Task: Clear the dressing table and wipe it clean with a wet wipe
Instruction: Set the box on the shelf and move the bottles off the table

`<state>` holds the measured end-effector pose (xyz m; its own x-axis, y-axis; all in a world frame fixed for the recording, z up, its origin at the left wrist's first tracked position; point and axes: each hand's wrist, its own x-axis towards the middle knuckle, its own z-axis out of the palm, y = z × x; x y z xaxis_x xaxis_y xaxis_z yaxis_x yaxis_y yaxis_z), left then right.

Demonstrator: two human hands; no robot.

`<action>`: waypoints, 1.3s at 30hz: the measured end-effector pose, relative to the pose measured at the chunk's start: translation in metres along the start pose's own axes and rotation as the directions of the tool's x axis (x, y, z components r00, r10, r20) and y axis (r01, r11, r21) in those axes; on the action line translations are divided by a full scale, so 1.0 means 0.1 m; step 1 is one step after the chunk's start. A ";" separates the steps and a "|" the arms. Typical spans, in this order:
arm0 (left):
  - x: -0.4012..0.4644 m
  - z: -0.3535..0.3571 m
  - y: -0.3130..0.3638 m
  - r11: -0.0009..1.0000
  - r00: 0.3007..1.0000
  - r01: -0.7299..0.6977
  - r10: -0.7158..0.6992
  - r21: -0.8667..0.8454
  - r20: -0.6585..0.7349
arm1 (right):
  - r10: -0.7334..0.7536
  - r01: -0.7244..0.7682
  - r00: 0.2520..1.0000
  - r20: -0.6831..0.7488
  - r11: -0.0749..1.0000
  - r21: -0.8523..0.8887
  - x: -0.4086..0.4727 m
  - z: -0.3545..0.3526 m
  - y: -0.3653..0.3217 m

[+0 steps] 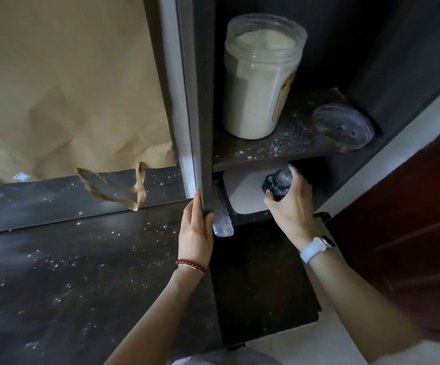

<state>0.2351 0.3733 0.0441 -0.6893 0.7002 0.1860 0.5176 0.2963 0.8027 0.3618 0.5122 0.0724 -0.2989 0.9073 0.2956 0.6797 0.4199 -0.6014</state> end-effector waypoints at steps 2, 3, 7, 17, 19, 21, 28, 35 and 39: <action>-0.01 0.02 0.00 1.000 1.000 0.001 0.000 0.013 -0.019 | -0.017 0.018 0.998 0.053 0.999 -0.030 0.07 0.05 0.05; -0.01 0.03 0.00 1.000 1.000 0.005 -0.005 0.022 -0.028 | -0.026 0.029 0.997 0.066 0.999 -0.037 0.08 0.08 0.06; -0.03 0.07 0.03 0.998 0.997 0.049 -0.047 0.039 -0.059 | -0.033 0.033 0.998 0.046 0.999 0.007 0.03 0.13 0.09; -0.11 -0.09 0.01 0.984 0.993 0.113 -0.118 0.134 0.030 | -0.048 0.058 0.996 -0.075 0.988 0.144 -0.66 0.02 0.10; -0.27 -0.22 -0.09 0.968 0.986 0.142 -0.156 0.207 0.052 | -0.093 0.095 0.995 -0.021 0.980 0.177 -1.04 0.09 0.06; -0.49 -0.44 -0.31 0.940 0.980 0.165 -0.191 0.298 0.059 | -0.179 0.159 0.978 0.103 0.971 0.177 -1.40 0.23 -0.06; -1.37 -1.81 -1.45 0.781 0.915 0.346 -0.404 0.519 -0.002 | -0.345 0.432 0.755 0.557 0.901 -0.027 -2.34 0.92 -1.06; -2.41 -3.88 -2.70 0.614 0.747 0.660 -0.596 0.433 -0.294 | -0.466 0.590 0.489 0.737 0.799 0.114 -3.54 1.97 -2.97; -2.59 -4.14 -2.84 0.587 0.706 0.705 -0.637 0.399 -0.309 | -0.441 0.573 0.420 0.793 0.807 0.145 -3.69 2.13 -3.17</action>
<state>0.0570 -0.1613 0.0021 -0.9732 0.1046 -0.2048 0.0204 0.9262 0.3765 0.1145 0.0490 -0.0040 -0.9565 0.2129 -0.1992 0.2800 0.8613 -0.4239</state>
